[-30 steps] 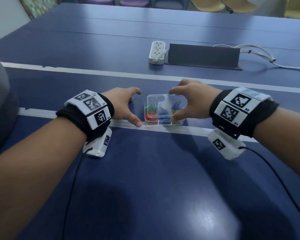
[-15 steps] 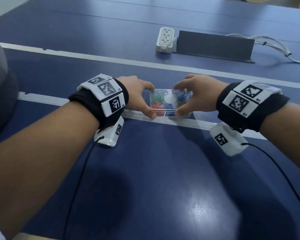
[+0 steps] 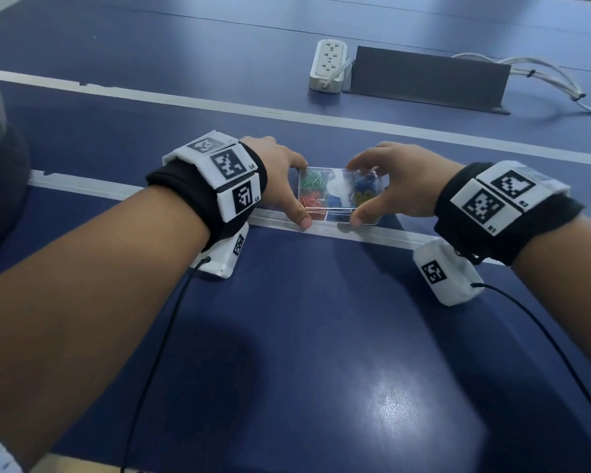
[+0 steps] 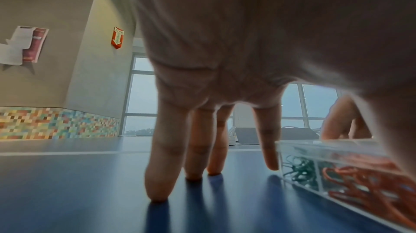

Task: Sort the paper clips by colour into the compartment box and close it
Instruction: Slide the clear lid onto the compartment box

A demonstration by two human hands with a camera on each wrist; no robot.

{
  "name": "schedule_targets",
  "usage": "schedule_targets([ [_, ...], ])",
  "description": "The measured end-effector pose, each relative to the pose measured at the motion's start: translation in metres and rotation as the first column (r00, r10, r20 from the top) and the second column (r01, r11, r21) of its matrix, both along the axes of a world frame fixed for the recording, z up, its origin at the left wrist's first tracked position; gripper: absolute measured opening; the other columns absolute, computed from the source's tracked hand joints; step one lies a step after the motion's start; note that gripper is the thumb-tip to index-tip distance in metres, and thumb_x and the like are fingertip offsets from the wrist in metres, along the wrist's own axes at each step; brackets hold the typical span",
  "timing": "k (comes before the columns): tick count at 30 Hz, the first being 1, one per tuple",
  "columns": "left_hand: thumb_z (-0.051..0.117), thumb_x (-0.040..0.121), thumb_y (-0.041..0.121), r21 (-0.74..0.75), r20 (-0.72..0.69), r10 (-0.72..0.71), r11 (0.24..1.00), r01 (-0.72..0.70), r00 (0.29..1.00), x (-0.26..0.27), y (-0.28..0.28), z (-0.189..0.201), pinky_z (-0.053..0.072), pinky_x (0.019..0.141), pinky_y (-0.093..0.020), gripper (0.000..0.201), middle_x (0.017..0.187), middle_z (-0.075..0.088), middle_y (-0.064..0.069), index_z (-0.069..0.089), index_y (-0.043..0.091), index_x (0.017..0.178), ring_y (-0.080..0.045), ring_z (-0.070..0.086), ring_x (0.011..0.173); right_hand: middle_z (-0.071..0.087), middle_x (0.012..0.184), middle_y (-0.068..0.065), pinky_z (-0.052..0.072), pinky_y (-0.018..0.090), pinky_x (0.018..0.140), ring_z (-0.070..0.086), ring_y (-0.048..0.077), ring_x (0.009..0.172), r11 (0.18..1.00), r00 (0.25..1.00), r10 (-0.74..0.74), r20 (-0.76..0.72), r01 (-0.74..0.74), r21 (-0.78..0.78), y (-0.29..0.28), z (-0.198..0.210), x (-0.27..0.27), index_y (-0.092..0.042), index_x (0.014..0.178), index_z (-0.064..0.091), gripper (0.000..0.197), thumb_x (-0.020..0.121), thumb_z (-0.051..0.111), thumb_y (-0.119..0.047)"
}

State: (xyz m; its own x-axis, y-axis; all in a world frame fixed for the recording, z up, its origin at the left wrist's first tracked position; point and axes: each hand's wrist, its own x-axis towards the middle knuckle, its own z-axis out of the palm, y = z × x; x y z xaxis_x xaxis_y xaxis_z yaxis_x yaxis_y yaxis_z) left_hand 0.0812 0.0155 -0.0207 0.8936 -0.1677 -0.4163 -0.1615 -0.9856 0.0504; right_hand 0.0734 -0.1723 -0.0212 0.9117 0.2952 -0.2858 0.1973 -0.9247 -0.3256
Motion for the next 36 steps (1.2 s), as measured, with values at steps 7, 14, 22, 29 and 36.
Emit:
schedule_targets([
  [7, 0.073, 0.051, 0.070, 0.006, -0.022, 0.000, 1.000, 0.000, 1.000, 0.004, -0.003, 0.005, 0.042, 0.078, -0.027, 0.090, 0.109, 0.050, -0.003, 0.044, 0.044, 0.131, -0.022, 0.051, 0.078, 0.052, 0.111, -0.011, 0.037, 0.027, 0.086, 0.052, 0.016, 0.105, 0.999, 0.999, 0.030, -0.026, -0.030, -0.023, -0.001, 0.007, 0.007, -0.028, 0.128, 0.052, 0.075, 0.062, 0.079, -0.049],
  [14, 0.069, 0.049, 0.075, 0.032, -0.029, 0.002, 0.999, -0.001, 1.000, 0.004, -0.004, 0.003, 0.042, 0.089, -0.035, 0.096, 0.126, 0.046, -0.008, 0.035, 0.048, 0.135, -0.031, 0.051, 0.113, 0.049, 0.122, -0.004, 0.038, 0.028, 0.088, 0.048, 0.015, 0.102, 0.998, 0.998, 0.057, -0.010, -0.057, -0.017, -0.008, 0.007, 0.005, -0.028, 0.130, 0.048, 0.077, 0.062, 0.080, -0.045],
  [22, 0.070, 0.050, 0.073, 0.043, -0.013, 0.001, 0.999, -0.001, 1.000, 0.002, -0.006, 0.001, 0.042, 0.091, -0.036, 0.096, 0.128, 0.043, -0.009, 0.033, 0.049, 0.136, -0.033, 0.049, 0.117, 0.042, 0.131, 0.002, 0.045, 0.037, 0.098, 0.049, 0.022, 0.114, 0.993, 0.997, 0.082, -0.004, -0.082, -0.091, -0.005, 0.001, -0.005, -0.023, 0.134, 0.038, 0.092, 0.057, 0.086, -0.038],
  [29, 0.070, 0.050, 0.073, 0.037, -0.005, 0.004, 0.999, -0.004, 1.000, 0.002, -0.005, 0.000, 0.042, 0.089, -0.035, 0.097, 0.128, 0.043, -0.009, 0.031, 0.050, 0.136, -0.033, 0.048, 0.118, 0.043, 0.129, 0.001, 0.045, 0.037, 0.100, 0.050, 0.019, 0.115, 0.997, 0.997, 0.075, -0.009, -0.076, -0.033, -0.011, 0.001, -0.005, -0.025, 0.135, 0.041, 0.079, 0.066, 0.079, -0.036],
  [36, 0.069, 0.049, 0.075, 0.041, -0.010, 0.006, 0.999, -0.005, 1.000, 0.003, -0.006, 0.000, 0.042, 0.093, -0.036, 0.099, 0.129, 0.042, -0.009, 0.030, 0.051, 0.137, -0.033, 0.048, 0.119, 0.043, 0.127, 0.002, 0.045, 0.032, 0.095, 0.050, 0.017, 0.106, 0.994, 0.994, 0.101, 0.046, -0.099, -0.043, -0.010, -0.002, -0.006, -0.022, 0.135, 0.042, 0.078, 0.067, 0.078, -0.037],
])
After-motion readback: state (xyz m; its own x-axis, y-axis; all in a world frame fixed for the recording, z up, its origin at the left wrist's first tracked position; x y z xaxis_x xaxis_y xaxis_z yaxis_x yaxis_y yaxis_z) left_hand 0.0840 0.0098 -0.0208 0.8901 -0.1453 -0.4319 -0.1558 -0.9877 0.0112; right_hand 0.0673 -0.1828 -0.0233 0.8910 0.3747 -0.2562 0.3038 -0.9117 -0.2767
